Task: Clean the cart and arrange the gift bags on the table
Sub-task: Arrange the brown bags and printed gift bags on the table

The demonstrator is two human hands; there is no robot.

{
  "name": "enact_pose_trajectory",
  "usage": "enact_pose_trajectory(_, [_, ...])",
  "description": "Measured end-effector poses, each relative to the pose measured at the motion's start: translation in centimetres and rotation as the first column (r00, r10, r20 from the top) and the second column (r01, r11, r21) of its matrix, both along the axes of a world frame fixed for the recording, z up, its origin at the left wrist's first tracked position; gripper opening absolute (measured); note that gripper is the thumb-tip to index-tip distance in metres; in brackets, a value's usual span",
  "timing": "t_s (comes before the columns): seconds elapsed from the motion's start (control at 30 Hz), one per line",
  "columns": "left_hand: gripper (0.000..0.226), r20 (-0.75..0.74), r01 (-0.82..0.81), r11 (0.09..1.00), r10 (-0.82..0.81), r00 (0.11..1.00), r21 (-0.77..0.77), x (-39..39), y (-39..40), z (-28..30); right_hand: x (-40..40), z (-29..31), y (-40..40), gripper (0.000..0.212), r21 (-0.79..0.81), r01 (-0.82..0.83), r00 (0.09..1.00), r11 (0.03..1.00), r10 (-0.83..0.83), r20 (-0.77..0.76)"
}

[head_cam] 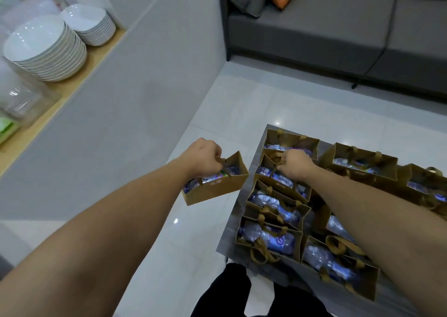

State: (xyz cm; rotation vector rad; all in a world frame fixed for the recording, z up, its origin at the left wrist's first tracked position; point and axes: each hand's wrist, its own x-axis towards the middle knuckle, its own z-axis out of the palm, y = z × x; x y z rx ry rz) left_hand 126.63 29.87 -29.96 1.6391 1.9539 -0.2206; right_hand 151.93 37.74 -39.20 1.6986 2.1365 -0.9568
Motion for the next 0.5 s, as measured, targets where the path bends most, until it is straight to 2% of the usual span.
enact_pose_trajectory(0.13, [0.02,0.002,0.047,0.999,-0.047,0.999,0.017,1.4,0.2,0.7,0.0,0.9,-0.4,0.023,0.003,0.037,0.998,0.999,-0.037,-0.04])
enact_pose_trajectory(0.23, [0.024,0.032,0.08,0.996,-0.082,0.996,0.042,2.9,0.6,2.1,0.2,2.7,-0.2,0.011,0.03,0.131,0.983,0.991,-0.126,-0.131])
enact_pose_trajectory(0.37, [0.02,0.045,0.134,0.985,-0.139,0.989,0.106,4.6,1.4,5.1,1.1,5.7,-0.2,0.026,0.079,0.147,0.973,0.986,-0.13,-0.189])
enact_pose_trajectory(0.5, [0.024,0.075,0.219,0.948,-0.242,0.967,0.23,7.2,2.5,9.0,2.9,8.8,-1.4,0.031,0.131,0.223,0.956,0.966,-0.191,-0.222])
